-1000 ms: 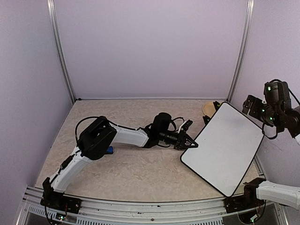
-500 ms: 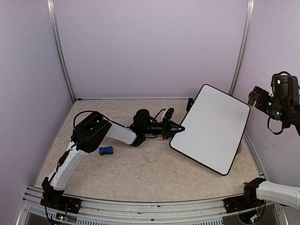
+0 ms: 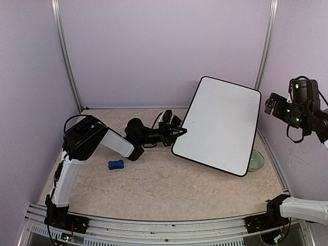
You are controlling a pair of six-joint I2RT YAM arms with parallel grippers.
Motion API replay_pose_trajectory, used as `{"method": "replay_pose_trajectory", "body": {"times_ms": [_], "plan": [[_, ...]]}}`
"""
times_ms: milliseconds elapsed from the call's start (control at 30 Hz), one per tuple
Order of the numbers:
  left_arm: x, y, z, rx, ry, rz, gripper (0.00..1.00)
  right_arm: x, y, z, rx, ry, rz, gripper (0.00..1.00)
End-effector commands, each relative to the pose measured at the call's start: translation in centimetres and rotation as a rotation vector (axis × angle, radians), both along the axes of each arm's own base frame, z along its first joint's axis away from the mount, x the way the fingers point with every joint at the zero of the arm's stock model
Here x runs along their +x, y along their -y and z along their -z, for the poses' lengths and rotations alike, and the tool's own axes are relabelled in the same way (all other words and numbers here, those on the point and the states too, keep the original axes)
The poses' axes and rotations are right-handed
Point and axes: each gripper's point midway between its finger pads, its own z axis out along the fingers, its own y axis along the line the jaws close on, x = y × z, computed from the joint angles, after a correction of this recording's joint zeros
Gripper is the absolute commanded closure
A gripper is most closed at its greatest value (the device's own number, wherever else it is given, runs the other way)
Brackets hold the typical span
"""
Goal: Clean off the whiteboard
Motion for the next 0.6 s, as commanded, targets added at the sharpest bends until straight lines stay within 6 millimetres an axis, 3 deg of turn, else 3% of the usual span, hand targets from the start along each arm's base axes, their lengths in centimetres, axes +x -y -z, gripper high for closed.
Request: {"method": "replay_pose_trajectory", "body": {"times_ms": [0, 333, 467, 567], "plan": [[-4.6, -3.6, -13.8, -0.34, 0.352, -0.029, 1.0, 1.0, -0.9, 0.1, 0.008, 0.008, -0.04, 0.0], [-7.7, -4.9, -17.0, -0.393, 0.358, -0.038, 1.0, 2.5, -2.2, 0.3, -0.018, -0.002, -0.1, 0.0], [-8.2, -6.0, -18.6, -0.403, 0.382, -0.064, 1.0, 2.5, -2.9, -1.8, -0.012, 0.054, -0.151, 0.0], [-7.2, -6.4, -20.1, -0.374, 0.401, -0.118, 1.0, 1.8, -3.7, -4.4, -0.01, 0.139, -0.226, 0.0]]}}
